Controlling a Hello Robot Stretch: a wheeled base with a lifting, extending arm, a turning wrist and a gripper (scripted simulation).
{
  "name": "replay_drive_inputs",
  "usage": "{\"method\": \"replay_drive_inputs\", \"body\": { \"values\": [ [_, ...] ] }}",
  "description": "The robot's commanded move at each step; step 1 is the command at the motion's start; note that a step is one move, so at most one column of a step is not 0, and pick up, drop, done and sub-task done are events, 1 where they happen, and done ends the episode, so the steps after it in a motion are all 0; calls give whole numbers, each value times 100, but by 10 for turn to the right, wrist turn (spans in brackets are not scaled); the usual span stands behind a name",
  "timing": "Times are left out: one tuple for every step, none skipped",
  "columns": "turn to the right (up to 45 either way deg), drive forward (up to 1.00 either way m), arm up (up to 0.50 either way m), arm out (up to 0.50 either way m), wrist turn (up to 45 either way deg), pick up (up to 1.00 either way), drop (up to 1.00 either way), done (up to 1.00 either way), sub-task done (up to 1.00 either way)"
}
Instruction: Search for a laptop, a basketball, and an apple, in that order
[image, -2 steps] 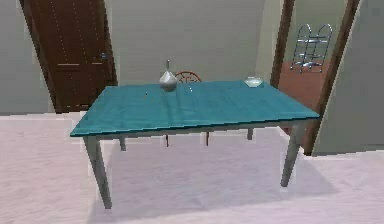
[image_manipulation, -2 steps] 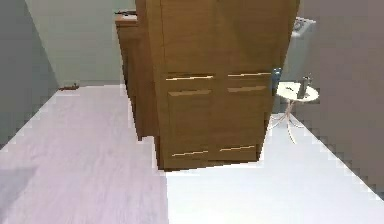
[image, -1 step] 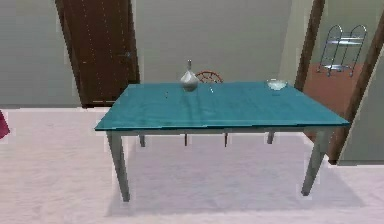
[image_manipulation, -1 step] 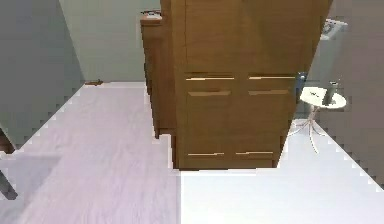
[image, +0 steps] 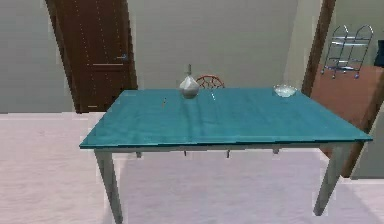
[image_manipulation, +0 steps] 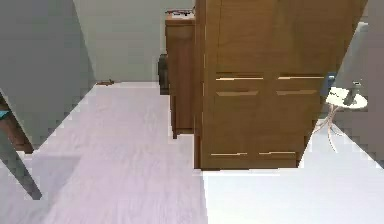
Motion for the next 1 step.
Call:
{"method": "replay_drive_inputs", "body": {
  "values": [
    [-450,0,0,0,0,0,0,0,0]
  ]
}}
